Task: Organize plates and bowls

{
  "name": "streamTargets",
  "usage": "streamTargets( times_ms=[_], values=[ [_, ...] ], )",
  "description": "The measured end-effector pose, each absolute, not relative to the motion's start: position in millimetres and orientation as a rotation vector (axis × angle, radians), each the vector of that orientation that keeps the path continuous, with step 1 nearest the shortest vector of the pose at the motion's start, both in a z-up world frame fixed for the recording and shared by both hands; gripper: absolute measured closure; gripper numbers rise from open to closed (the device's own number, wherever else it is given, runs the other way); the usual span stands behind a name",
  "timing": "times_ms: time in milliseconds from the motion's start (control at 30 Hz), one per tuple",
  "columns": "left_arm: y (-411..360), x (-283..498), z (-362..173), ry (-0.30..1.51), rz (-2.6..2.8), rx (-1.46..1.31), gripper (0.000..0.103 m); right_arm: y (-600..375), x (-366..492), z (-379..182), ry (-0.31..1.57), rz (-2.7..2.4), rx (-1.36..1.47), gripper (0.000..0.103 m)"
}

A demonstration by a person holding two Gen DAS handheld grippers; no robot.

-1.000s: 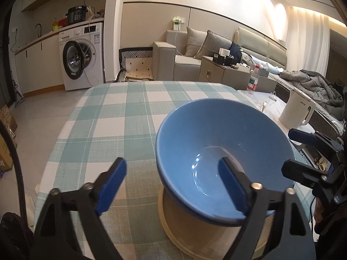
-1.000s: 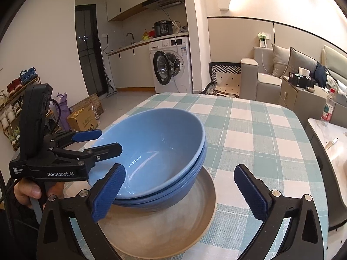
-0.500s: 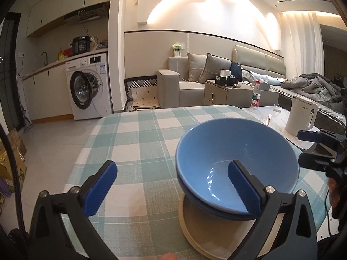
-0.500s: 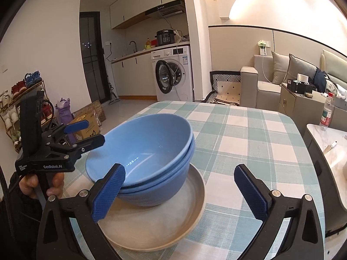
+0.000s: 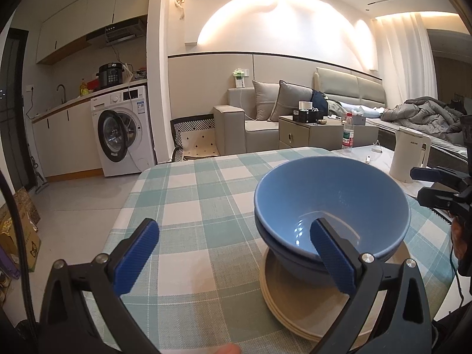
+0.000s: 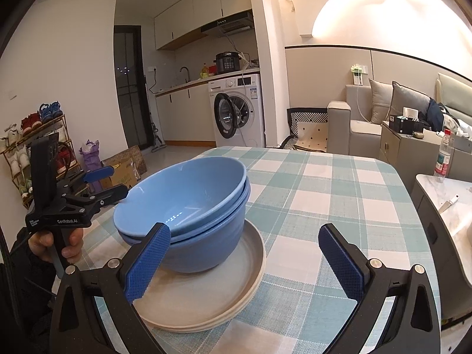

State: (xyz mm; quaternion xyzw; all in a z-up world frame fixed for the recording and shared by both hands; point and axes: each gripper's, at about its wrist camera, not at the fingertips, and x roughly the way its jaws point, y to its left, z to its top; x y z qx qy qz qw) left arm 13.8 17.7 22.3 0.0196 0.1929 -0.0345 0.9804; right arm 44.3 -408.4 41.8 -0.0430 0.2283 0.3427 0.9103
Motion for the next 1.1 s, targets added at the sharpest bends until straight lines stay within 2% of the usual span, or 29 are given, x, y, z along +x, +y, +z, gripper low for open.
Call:
streamTargets(
  times_ms=[1100],
  values=[
    [44.3, -7.5, 2.4, 0.404, -0.099, -0.038, 0.0, -422.7, 35.2, 25.2, 0.36, 0.761, -0.047, 0.001]
  ],
)
